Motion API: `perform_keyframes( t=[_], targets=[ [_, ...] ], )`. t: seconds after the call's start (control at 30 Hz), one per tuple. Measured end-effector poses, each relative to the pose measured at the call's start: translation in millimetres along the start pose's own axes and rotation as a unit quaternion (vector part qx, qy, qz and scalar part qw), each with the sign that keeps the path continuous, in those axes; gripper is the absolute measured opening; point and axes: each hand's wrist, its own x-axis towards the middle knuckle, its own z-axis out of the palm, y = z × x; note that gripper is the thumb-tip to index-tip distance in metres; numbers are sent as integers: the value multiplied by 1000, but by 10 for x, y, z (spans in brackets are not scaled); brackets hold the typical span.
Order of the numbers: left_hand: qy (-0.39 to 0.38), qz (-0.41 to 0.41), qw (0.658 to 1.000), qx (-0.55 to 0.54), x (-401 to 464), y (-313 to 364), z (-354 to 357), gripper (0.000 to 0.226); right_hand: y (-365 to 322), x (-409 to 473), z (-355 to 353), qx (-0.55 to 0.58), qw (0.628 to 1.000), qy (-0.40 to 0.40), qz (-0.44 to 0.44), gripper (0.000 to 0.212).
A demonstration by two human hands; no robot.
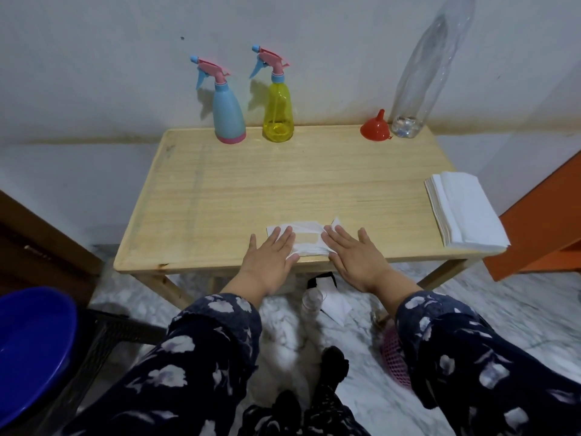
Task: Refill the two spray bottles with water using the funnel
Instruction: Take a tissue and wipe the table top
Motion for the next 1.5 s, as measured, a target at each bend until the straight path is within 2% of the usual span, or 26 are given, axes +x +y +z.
perform_keyframes(
  t=[0.17,0.43,0.6,0.8,0.9,1.03,1.13,1.23,1.37,1.5],
  targets=[
    [14,24,1000,6,-67,11,-42,59,2,-172,-32,2,1000,26,-12,82],
    [67,57,995,46,354,135,-392,60,454,-10,-209,-10,998,53,10,105],
    [93,83,992,10,922,313,-656,58,960,308,-409,12,997,69,21,85],
    [94,69,990,77,1801,483,-957,58,1693,839,-620,3,998,61,28,90],
    [87,52,992,75,2233,502,-1096,59,2010,1171,-676,4,998,64,21,87],
    [67,31,995,64,2714,473,-1214,59,2333,1581,-676,10,998,61,17,56],
    [47,4,997,59,2964,432,-1224,59,2442,1815,-594,15,999,52,4,57],
    [43,-16,997,56,3124,369,-1220,59,2468,2001,-557,22,998,55,-5,72],
    [38,-27,998,34,3231,310,-1235,59,2468,2187,-579,10,999,52,3,56],
    [42,-27,999,-10,3193,317,-1171,59,2465,2180,-580,21,999,39,3,55]
  ],
)
